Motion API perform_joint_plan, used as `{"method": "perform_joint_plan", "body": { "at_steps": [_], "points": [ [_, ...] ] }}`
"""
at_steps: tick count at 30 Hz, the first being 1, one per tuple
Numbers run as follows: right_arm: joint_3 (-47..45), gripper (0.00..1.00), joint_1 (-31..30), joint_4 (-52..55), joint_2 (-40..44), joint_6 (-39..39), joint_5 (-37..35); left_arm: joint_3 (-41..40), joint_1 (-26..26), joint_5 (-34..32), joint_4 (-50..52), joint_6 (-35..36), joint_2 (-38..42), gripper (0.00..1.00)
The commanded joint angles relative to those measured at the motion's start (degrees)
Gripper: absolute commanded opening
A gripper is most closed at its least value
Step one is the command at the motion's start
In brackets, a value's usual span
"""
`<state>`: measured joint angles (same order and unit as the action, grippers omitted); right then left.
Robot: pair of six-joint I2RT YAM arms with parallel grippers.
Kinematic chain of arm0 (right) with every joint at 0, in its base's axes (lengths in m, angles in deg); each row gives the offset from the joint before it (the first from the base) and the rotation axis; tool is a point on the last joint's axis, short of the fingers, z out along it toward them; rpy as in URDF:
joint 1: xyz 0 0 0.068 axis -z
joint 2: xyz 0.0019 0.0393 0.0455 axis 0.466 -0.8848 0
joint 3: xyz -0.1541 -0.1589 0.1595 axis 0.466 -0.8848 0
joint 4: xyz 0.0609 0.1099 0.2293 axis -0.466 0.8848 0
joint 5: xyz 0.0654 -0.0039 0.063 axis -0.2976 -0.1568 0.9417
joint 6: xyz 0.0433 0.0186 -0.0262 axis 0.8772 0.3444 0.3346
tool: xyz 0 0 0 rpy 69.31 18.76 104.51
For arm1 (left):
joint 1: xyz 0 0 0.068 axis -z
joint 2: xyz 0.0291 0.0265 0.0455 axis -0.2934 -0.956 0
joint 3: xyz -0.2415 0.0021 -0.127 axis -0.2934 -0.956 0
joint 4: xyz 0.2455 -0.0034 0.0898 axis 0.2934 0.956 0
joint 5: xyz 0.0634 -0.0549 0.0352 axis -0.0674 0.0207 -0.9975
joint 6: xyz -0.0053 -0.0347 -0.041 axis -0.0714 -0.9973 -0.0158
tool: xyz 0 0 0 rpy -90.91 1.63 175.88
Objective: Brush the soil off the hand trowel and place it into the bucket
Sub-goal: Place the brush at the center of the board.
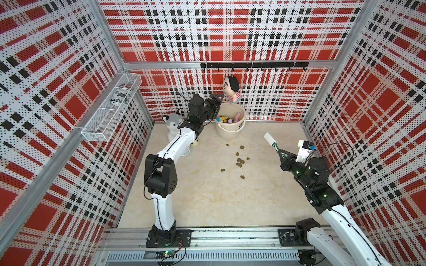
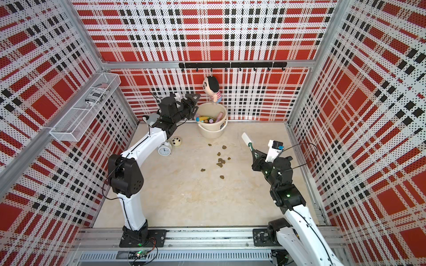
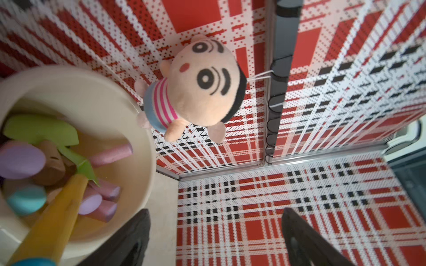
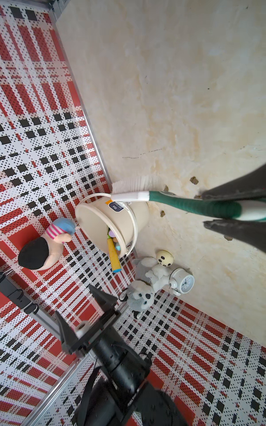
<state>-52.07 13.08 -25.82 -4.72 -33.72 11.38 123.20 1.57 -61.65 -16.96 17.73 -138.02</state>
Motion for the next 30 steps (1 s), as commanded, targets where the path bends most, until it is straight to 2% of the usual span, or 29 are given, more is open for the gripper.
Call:
{"method": "perform_joint_plan", "body": {
  "at_steps": [1, 5, 7, 10, 17, 21, 24, 28, 30],
  "points": [
    [0.6, 0.00, 0.0, -4.1, -3.0, 0.2, 0.8, -3.7, -0.7, -5.1, 4.3, 15.9, 9.7, 0.90],
    [-1.0, 0.00, -0.9, -9.2, -8.8, -4.1, -0.2, -16.1, -1.9, -10.5, 3.9, 25.0, 19.7, 0.90],
    [-1.5, 0.00, -3.3, -10.6, -11.5, -8.7, -5.1, -21.8, -3.1, -12.8, 3.7, 28.6, 24.8, 0.94],
    [-1.6, 0.00, -9.3, -11.9, -15.9, -18.7, -18.5, -30.6, -7.0, -11.6, 2.6, 32.8, 31.9, 0.98],
    [0.8, 0.00, -12.2, -9.8, -28.1, -29.3, -38.7, -48.8, -19.5, -7.1, -0.4, 31.3, 44.2, 0.98],
    [5.6, 0.00, -13.9, -4.0, -38.4, -35.0, -50.3, -55.0, -25.3, -5.7, -1.3, 31.2, 47.8, 0.98],
    [6.5, 0.00, -15.8, -4.4, -43.3, -37.9, -51.9, -56.8, -26.2, -7.2, -1.5, 32.8, 49.2, 0.98],
    [7.5, 0.01, -18.5, -4.0, -48.6, -37.6, -48.8, -57.8, -26.2, -9.4, -0.5, 34.7, 49.3, 0.98],
    [8.4, 0.12, -19.3, -2.4, -51.4, -36.1, -47.9, -58.8, -26.2, -10.3, -0.9, 35.8, 49.7, 0.98]
  ]
}}
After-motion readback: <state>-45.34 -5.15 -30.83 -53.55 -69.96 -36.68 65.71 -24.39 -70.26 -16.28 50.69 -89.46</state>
